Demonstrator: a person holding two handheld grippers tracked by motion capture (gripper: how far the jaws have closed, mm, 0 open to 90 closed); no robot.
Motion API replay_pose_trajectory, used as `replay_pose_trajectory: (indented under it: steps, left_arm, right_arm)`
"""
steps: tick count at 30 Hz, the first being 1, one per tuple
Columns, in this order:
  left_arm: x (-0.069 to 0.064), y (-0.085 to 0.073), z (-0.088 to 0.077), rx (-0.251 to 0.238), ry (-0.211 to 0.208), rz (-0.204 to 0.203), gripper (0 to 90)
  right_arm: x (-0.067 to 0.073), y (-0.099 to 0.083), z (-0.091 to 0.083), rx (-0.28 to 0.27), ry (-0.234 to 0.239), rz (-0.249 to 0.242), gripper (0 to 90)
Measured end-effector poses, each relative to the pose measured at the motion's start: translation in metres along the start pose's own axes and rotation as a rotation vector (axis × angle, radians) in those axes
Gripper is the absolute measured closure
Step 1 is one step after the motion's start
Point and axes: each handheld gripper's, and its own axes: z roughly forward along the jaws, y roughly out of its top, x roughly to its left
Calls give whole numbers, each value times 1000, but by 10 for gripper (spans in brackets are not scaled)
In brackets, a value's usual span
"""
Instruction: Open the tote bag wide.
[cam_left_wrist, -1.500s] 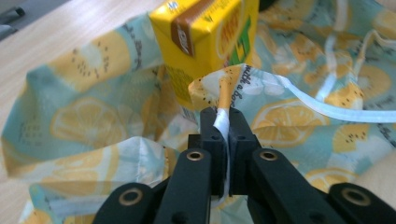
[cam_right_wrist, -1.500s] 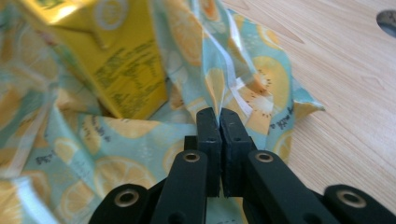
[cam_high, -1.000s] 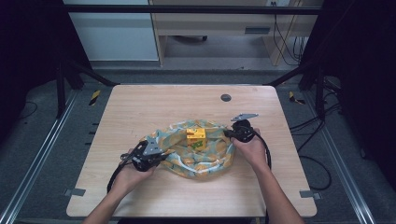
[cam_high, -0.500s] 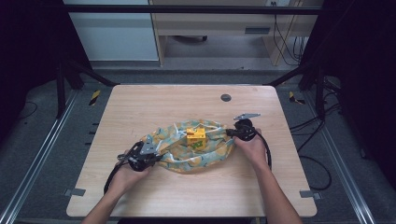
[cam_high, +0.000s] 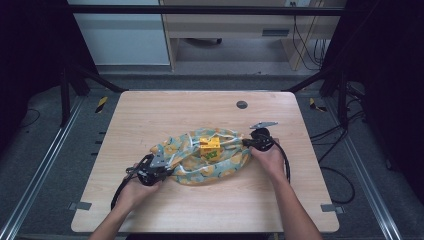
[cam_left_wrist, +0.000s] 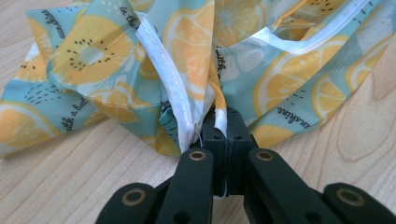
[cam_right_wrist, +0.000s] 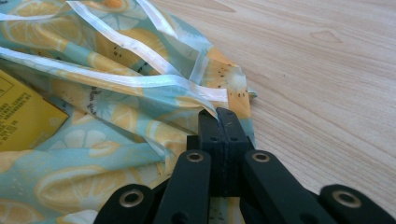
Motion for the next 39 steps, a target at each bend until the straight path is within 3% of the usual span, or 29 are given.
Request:
replay_pose_trajectory:
  steps: [30, 31, 32, 33, 34, 36, 37, 38, 39]
  left_arm:
    - [-5, -3, -3, -10, -7, 7, 886]
    - [-6, -3, -4, -28, -2, 11, 820]
    - [-8, -3, -8, -78, 14, 8, 748]
    - [-8, -3, -8, -78, 14, 8, 682]
    - [-10, -1, -11, -104, 23, 1, 601]
    - [-13, 9, -23, -201, 29, -17, 494]
    - [-13, 9, -23, -201, 29, -17, 458]
    - [-14, 12, -27, -232, 30, -18, 458]
    - [-15, 14, -29, -257, 27, -22, 402]
  right_arm:
    - [1, -1, 5, 21, -27, -12, 900]
    - [5, 1, 3, 13, -44, -32, 819]
    - [6, 1, 0, -1, -55, -37, 732]
    - [6, 1, 0, -1, -55, -37, 732]
    - [7, 4, -9, -33, -76, -46, 580]
    - [10, 7, -18, -73, -87, -59, 461]
    - [10, 7, -18, -73, -87, -59, 461]
    - [11, 9, -23, -97, -90, -61, 416]
    - [13, 10, -28, -117, -93, -67, 372]
